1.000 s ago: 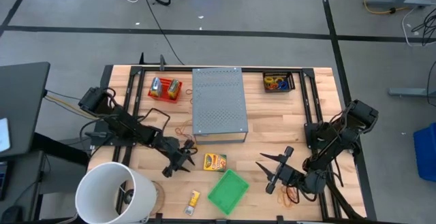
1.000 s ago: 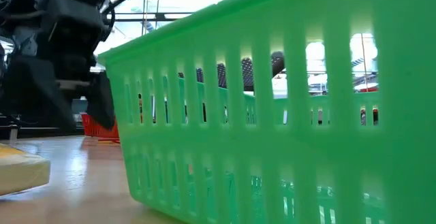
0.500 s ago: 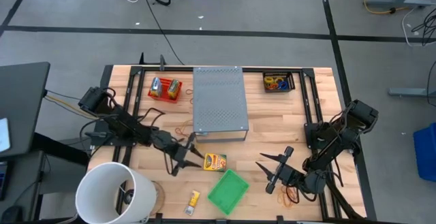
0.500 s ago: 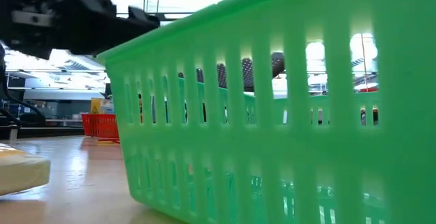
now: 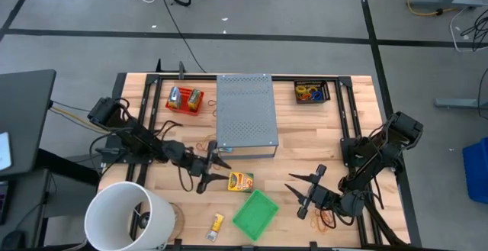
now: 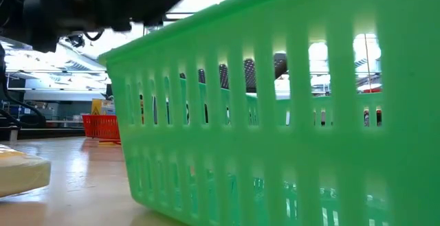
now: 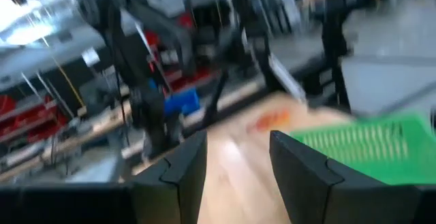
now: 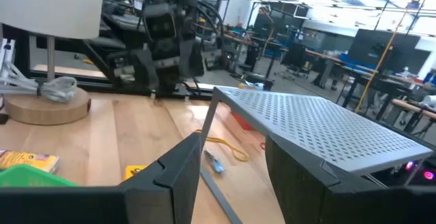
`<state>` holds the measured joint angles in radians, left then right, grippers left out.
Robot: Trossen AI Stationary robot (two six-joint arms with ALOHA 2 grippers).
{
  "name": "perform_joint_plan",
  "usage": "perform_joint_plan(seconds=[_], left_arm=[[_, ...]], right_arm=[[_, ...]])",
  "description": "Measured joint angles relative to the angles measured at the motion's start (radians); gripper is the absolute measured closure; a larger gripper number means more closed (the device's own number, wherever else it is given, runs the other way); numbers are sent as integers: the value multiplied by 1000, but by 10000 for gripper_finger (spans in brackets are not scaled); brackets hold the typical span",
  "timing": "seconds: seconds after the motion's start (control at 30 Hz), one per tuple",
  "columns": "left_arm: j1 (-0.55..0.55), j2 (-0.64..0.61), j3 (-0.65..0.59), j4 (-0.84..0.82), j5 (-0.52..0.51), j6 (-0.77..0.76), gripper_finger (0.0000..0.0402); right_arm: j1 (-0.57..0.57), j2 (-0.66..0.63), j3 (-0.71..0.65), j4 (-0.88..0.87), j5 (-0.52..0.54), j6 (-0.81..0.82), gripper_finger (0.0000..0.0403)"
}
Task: Pick & Place Office Desk Supplies
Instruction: Put the yellow crayon box into the red basket
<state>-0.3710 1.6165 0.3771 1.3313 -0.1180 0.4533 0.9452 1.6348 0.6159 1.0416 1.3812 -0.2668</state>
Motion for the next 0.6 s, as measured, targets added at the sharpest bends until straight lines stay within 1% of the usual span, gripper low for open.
perform_joint_plan(seconds=[0.07,0.13,0.27,0.33,0.47,0.6], left_arm=[[4,0,0,74,24,-11,238],[16,-1,7,124,86,-34,243],[53,-1,52,103,243,-110,257],[72,-1,76,68,296,-156,262],[105,-1,105,67,353,-226,266],[136,-1,113,56,353,-240,266]], right_arm=[[-10,0,0,0,-2,0,231],[-23,0,0,0,-11,0,231],[-47,0,0,0,-59,0,231],[-53,0,0,0,-76,0,231],[-53,0,0,0,-82,0,231],[-53,0,0,0,-83,1,231]])
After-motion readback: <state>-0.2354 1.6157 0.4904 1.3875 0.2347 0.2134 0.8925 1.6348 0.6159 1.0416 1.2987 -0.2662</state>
